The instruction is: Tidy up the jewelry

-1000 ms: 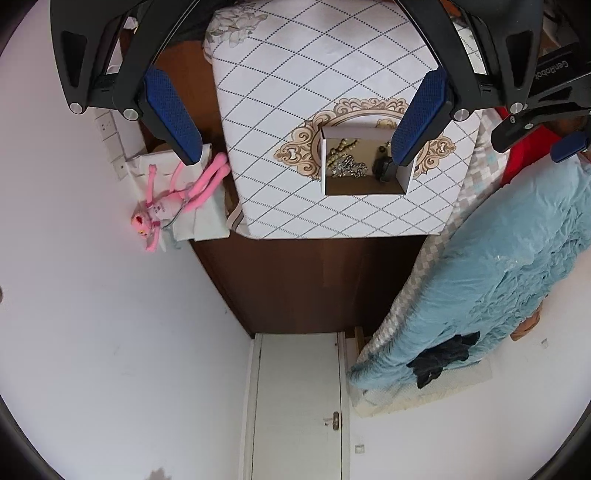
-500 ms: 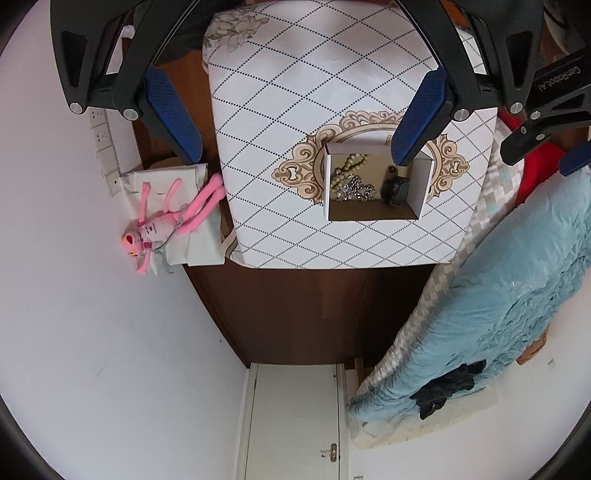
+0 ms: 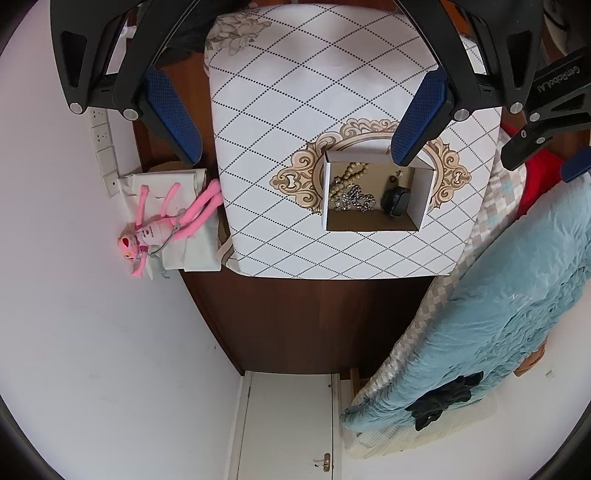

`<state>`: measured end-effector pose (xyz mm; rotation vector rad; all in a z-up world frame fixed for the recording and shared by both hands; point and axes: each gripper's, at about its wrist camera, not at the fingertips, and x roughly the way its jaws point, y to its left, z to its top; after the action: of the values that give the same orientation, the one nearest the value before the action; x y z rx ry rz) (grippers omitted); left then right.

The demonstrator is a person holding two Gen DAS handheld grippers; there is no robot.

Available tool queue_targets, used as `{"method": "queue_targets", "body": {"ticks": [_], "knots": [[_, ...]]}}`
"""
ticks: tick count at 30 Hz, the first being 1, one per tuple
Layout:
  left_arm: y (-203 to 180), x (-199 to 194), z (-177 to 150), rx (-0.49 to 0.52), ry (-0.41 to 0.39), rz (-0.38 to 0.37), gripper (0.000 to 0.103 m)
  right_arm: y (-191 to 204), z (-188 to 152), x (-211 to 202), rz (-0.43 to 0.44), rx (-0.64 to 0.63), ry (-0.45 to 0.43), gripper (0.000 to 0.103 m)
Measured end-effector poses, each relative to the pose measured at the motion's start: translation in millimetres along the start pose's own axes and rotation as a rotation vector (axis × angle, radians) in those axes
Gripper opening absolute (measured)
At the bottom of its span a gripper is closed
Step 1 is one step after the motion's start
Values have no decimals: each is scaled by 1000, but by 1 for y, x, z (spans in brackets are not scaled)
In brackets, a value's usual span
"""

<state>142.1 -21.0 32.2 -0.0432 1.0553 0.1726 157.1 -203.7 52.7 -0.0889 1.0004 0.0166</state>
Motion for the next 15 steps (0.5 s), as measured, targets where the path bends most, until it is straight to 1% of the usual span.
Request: {"method": "queue_targets", "body": {"ticks": [15], "knots": [[1, -8, 1, -5, -9, 0, 103, -1, 0, -4, 14, -5, -2, 103]]}}
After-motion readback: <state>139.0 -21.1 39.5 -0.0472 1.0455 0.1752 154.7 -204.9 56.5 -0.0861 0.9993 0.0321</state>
